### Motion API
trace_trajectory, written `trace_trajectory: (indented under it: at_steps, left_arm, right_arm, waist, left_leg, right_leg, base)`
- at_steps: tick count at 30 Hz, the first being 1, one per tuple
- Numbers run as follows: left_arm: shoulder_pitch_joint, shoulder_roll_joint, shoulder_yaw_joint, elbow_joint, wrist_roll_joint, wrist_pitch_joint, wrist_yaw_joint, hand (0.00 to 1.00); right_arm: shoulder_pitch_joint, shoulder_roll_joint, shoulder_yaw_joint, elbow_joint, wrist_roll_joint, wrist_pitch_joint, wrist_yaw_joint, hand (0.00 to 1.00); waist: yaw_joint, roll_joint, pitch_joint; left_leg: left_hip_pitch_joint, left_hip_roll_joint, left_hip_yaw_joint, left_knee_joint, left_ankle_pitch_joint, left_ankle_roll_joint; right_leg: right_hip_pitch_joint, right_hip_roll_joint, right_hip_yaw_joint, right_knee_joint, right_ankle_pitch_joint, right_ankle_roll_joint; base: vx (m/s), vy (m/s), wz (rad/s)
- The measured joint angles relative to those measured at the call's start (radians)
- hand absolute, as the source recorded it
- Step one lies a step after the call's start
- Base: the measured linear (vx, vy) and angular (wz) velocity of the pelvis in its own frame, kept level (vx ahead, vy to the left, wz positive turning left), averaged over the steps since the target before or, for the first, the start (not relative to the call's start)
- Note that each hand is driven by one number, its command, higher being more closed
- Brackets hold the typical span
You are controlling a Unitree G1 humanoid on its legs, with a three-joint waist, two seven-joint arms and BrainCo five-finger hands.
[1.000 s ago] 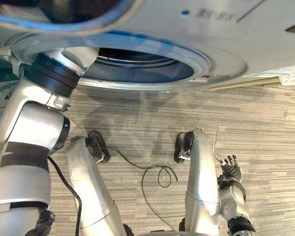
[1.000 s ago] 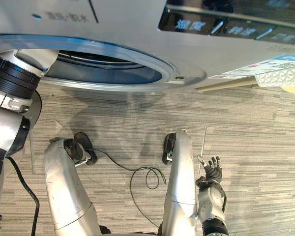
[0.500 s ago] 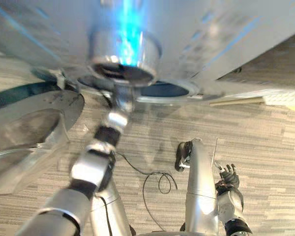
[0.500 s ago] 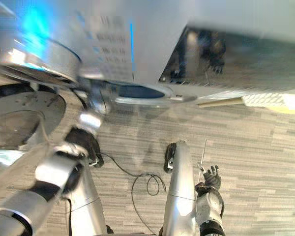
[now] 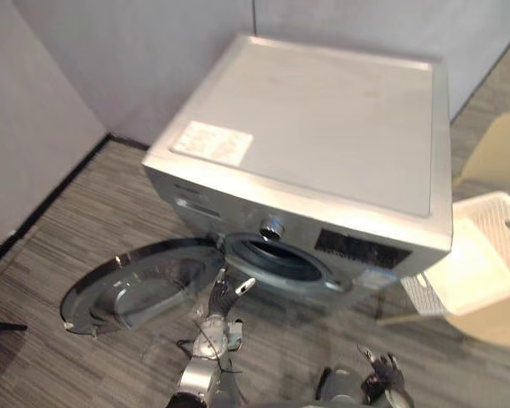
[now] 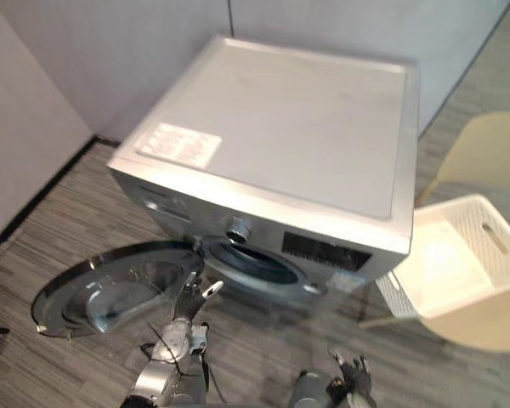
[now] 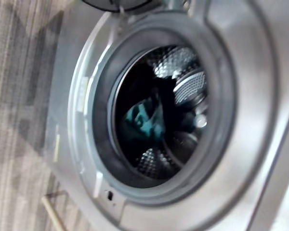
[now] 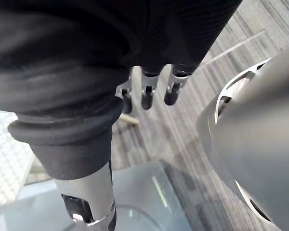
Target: Pick up the laundry basket with both hands and put the clothes into the washing machine.
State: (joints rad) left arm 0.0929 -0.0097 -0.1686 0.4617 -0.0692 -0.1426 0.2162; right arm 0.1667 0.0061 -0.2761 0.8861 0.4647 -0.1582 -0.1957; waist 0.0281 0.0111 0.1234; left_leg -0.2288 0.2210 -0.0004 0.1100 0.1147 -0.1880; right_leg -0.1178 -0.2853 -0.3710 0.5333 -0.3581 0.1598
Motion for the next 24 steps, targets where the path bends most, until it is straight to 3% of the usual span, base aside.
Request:
trace_trajectory:
  at_steps: [5,7,10,11,12,13,14,15,18,19,20,21,22,23,24]
  left_arm:
    - [0.008,-0.006,0.027,0.003,-0.005,0.000,0.001,0.00]
    - [0.041,-0.042,0.072,-0.001,-0.062,-0.002,0.002,0.00]
    - [0.121,-0.045,0.143,-0.122,-0.161,-0.021,0.002,0.00]
    - [0.137,-0.043,0.151,-0.178,-0.164,-0.023,0.003,0.00]
    - [0.136,-0.025,0.175,-0.244,-0.164,-0.027,0.004,0.00]
    - [0.135,-0.027,0.194,-0.270,-0.166,-0.030,0.006,0.00]
    - [0.148,-0.036,0.225,-0.317,-0.179,-0.038,0.008,0.00]
    - [0.175,-0.036,0.246,-0.355,-0.195,-0.048,0.007,0.00]
    - [0.196,-0.039,0.271,-0.441,-0.237,-0.069,0.016,0.00]
    - [0.174,-0.040,0.283,-0.459,-0.261,-0.075,0.030,0.00]
    - [0.157,-0.046,0.301,-0.462,-0.270,-0.076,0.044,0.00]
    - [0.110,-0.038,0.354,-0.469,-0.272,-0.090,0.077,0.00]
    - [0.092,-0.050,0.373,-0.475,-0.272,-0.095,0.093,0.00]
    - [0.074,-0.048,0.391,-0.514,-0.271,-0.099,0.118,0.00]
    - [0.069,-0.038,0.390,-0.530,-0.270,-0.102,0.122,0.00]
  right_arm:
    - [-0.024,0.017,-0.014,0.001,-0.004,0.010,0.004,0.00]
    - [-0.034,0.026,-0.023,0.005,-0.005,0.010,0.001,0.00]
    - [-0.081,0.021,0.005,0.037,-0.046,0.013,0.002,0.00]
    - [-0.098,0.011,0.019,0.035,-0.049,0.013,0.002,0.00]
    - [-0.119,0.001,0.034,0.032,-0.060,0.014,0.004,0.00]
    - [-0.138,0.002,0.037,0.031,-0.067,0.013,0.004,0.00]
    - [-0.164,-0.012,0.042,0.031,-0.073,0.015,0.002,0.00]
    - [-0.169,-0.017,0.043,0.018,-0.073,0.015,0.002,0.00]
    - [-0.134,-0.034,0.046,-0.020,-0.072,0.010,0.004,0.00]
    - [-0.126,-0.051,0.035,0.006,-0.071,0.014,0.004,0.00]
    - [-0.127,-0.047,0.034,0.039,-0.067,0.019,0.002,0.00]
    - [-0.130,-0.042,0.046,0.118,-0.064,0.034,0.008,0.00]
    - [-0.129,-0.048,0.040,0.132,-0.064,0.034,0.010,0.00]
    - [-0.140,-0.055,0.026,0.159,-0.061,0.035,0.008,0.00]
    - [-0.139,-0.051,0.017,0.168,-0.058,0.035,0.006,0.00]
  waist:
    - [0.014,0.007,-0.027]
    - [0.011,0.031,-0.047]
    - [0.030,0.036,-0.050]
    - [0.041,0.043,-0.049]
    - [0.052,0.034,-0.049]
    - [0.059,0.024,-0.038]
    - [0.075,0.038,-0.035]
    - [0.071,0.053,-0.043]
    - [0.068,0.073,-0.077]
    - [0.058,0.083,-0.103]
    - [0.050,0.053,-0.113]
    - [0.033,-0.004,-0.131]
    - [0.035,0.005,-0.136]
    - [0.039,0.033,-0.124]
    - [0.036,0.032,-0.122]
  left_leg:
    - [0.024,-0.011,0.012,-0.046,0.036,0.022]
    - [0.046,-0.012,0.006,-0.108,0.098,0.044]
    - [0.040,-0.019,0.014,-0.104,0.155,0.059]
    - [0.001,-0.023,0.018,-0.078,0.190,0.059]
    - [-0.029,-0.047,0.024,-0.079,0.261,0.080]
    - [-0.076,-0.043,0.049,0.065,0.166,0.093]
    - [-0.137,-0.008,0.095,0.432,-0.044,0.156]
    - [-0.126,0.034,0.101,0.677,-0.111,0.156]
    - [-0.068,0.100,0.056,0.891,-0.094,0.152]
    - [-0.071,0.055,0.063,0.831,-0.130,0.124]
    - [-0.072,0.016,0.052,0.785,-0.133,0.126]
    - [-0.035,-0.048,0.006,0.635,-0.190,0.068]
    - [-0.026,-0.047,-0.015,0.590,-0.231,0.049]
    - [0.004,-0.047,-0.028,0.510,-0.304,0.036]
    - [0.022,-0.053,-0.027,0.467,-0.320,0.027]
  right_leg:
    - [0.056,0.007,-0.029,-0.089,0.042,0.011]
    - [0.142,0.042,-0.088,-0.227,0.106,0.015]
    - [0.210,0.060,-0.141,-0.310,0.151,0.010]
    - [0.208,0.066,-0.161,-0.311,0.162,-0.008]
    - [0.200,0.043,-0.206,-0.334,0.183,-0.030]
    - [0.196,0.032,-0.219,-0.323,0.185,-0.027]
    - [0.204,0.021,-0.221,-0.294,0.189,-0.032]
    - [0.232,0.018,-0.217,-0.279,0.189,-0.033]
    - [0.242,0.014,-0.207,-0.276,0.206,-0.003]
    - [0.215,-0.001,-0.216,-0.278,0.220,0.013]
    - [0.204,-0.015,-0.217,-0.288,0.219,0.017]
    - [0.181,0.013,-0.201,-0.367,0.258,-0.031]
    - [0.190,0.021,-0.206,-0.393,0.297,-0.044]
    - [0.179,0.034,-0.222,-0.392,0.315,-0.035]
    - [0.180,0.030,-0.239,-0.394,0.316,-0.035]
  base:
    - [0.11,0.060,0.27]
    - [0.04,0.033,0.47]
    - [-0.02,0.028,0.42]
    - [-0.14,0.070,0.67]
    - [-0.16,0.073,0.64]
    - [-0.20,0.109,0.39]
    - [-0.19,0.114,0.04]
    - [-0.20,0.132,-0.12]
    - [-0.12,0.210,-0.01]
    - [-0.10,0.305,0.42]
    - [-0.07,0.233,0.87]
    - [-0.06,0.082,0.75]
    - [-0.06,0.153,0.74]
    - [-0.06,0.178,0.41]
    - [-0.08,0.298,0.56]
